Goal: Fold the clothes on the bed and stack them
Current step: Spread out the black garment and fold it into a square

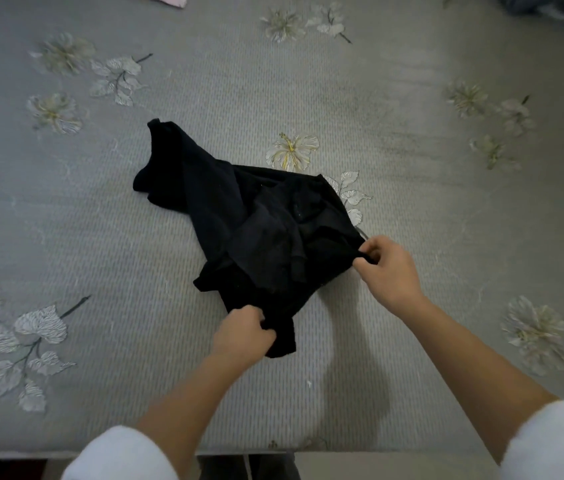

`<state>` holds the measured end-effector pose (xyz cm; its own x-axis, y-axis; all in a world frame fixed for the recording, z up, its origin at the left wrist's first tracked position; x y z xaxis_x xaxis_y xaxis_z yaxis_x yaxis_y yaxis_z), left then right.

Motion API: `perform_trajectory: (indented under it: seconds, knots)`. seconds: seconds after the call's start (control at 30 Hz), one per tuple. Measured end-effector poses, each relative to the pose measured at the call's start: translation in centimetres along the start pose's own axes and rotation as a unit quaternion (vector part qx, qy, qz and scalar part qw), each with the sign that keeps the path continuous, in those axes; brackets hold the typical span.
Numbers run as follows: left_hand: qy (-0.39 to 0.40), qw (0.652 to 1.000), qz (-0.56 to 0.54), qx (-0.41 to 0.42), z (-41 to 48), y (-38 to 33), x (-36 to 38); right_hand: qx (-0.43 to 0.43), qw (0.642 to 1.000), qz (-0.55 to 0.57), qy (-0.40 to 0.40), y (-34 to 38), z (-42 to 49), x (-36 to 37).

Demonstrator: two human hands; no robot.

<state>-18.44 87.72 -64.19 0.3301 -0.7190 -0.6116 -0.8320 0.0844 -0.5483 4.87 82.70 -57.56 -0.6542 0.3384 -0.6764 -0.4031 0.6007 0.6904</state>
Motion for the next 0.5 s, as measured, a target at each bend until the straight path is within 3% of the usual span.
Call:
perform_trajectory:
  seconds: [0.33,0.5]
  knots:
    - [-0.113,0.984,-0.133,0.020,-8.6,-6.2,-23.9,-0.102,0.994,0.031,-0.038,12.2,-3.1,-11.0]
    - [-0.112,0.985,-0.115,0.067,-14.3,-11.8,-33.7,-0.148,0.982,0.113,-0.008,20.3,-4.1,-17.2]
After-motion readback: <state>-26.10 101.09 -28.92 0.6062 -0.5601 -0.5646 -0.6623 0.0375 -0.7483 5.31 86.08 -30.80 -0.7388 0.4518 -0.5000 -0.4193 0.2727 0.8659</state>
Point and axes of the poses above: each hand's wrist, its own z-axis towards the middle knuckle, its own x-axis out of the palm, y = z × x, the point moved 3 cm from there along z, towards the middle knuckle, and after that the axes turned 1 degree about z, right-handed, at the moved point
